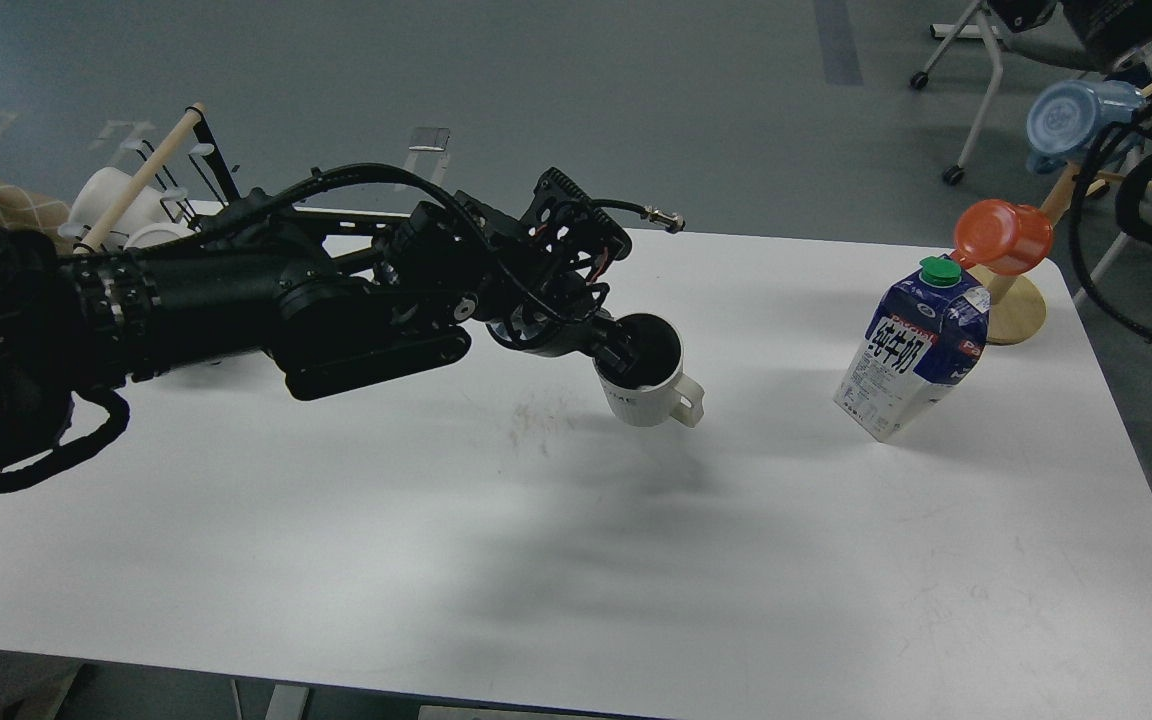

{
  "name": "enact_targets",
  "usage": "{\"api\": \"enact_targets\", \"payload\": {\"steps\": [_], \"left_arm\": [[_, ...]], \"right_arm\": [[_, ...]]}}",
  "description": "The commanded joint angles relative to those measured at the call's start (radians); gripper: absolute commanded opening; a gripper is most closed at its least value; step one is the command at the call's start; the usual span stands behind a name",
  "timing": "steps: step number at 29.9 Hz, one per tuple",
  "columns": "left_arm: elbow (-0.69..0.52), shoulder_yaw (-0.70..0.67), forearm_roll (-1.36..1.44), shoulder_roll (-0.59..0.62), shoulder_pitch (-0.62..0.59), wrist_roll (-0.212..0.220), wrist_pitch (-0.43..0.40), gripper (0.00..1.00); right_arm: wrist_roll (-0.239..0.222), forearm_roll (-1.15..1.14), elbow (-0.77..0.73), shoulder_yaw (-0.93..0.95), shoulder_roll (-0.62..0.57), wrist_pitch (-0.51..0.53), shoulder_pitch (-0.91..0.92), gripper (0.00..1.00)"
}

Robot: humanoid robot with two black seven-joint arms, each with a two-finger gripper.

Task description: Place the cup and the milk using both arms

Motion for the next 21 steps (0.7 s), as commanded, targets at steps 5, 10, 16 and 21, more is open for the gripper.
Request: {"api": "enact_targets", "payload": {"steps": [5, 10, 16, 21], "left_arm": [[0.001, 0.027, 0.0, -0.026, 0.011, 0.001, 0.0, 0.0], [0.001, 0.062, 0.0, -0.026, 0.009, -0.001, 0.0, 0.0], [-0.008, 0.062, -0.002, -0.022, 0.015, -0.001, 0.0, 0.0], [-0.006, 0.064, -0.003, -0.023, 0.037, -0.001, 0.0, 0.07]], "right_arm": [[0.0, 0.0, 0.0, 0.0, -0.001, 0.0, -0.001, 1.0], [0.0, 0.002, 0.001, 0.0, -0.013, 0.0, -0.007, 1.0], [0.0, 0.002, 0.001, 0.0, -0.028, 0.0, -0.01, 1.0], [0.0, 0.002, 0.003, 0.0, -0.03, 0.0, -0.01, 1.0]]}}
